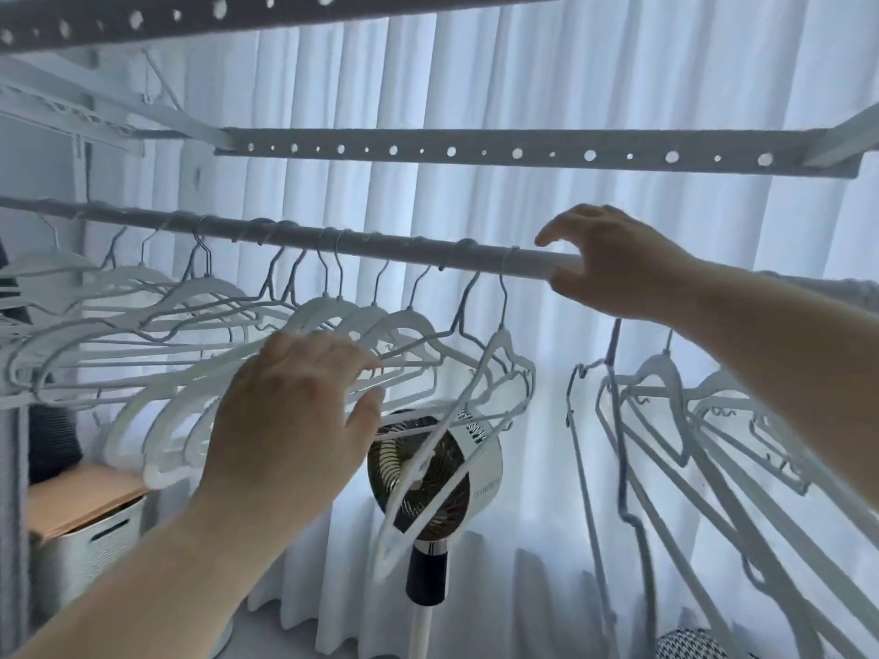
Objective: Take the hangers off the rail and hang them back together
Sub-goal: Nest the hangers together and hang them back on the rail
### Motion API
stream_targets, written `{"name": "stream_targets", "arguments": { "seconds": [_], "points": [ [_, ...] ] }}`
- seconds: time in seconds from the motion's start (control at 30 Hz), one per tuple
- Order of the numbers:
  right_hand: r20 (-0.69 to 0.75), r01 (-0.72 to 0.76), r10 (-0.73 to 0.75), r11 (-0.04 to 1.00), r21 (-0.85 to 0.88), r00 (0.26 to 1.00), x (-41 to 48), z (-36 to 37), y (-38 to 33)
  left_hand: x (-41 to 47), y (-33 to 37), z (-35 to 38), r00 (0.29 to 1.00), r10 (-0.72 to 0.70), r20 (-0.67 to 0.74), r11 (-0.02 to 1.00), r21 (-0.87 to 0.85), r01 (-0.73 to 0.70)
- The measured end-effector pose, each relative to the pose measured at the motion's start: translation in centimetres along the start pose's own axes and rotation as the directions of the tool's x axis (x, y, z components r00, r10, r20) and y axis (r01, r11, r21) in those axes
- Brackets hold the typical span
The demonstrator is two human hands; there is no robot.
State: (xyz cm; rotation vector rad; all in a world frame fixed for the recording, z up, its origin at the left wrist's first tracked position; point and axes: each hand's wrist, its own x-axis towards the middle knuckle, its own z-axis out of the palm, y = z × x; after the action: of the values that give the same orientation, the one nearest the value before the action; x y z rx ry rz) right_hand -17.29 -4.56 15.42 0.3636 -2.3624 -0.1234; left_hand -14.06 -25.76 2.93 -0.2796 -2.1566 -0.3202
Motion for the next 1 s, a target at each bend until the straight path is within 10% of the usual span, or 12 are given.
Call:
{"name": "stream_targets", "arguments": {
  "seconds": [0.2, 0.47, 1.0],
  "points": [
    [0.1, -0.071, 0.076, 0.996, -0.053, 0.992, 2.8, 1.9, -3.8, 0.2, -2.6, 0.9, 0.955, -0.08, 0.286, 0.993, -0.065, 0.103],
    [0.124, -0.225, 0.25, 0.956, -0.187, 0.96, 4.6, 3.6, -4.6, 0.8, -6.8, 4.0, 0.993, 0.078, -0.088, 0.994, -0.068, -0.084],
    [0.114, -0.351, 0.377, 0.916, -0.196, 0.919, 2.8, 2.8, -1.7, 1.3, -5.8, 4.4, 0.987, 0.0, 0.161, 0.983, -0.183, 0.03]
  ]
}}
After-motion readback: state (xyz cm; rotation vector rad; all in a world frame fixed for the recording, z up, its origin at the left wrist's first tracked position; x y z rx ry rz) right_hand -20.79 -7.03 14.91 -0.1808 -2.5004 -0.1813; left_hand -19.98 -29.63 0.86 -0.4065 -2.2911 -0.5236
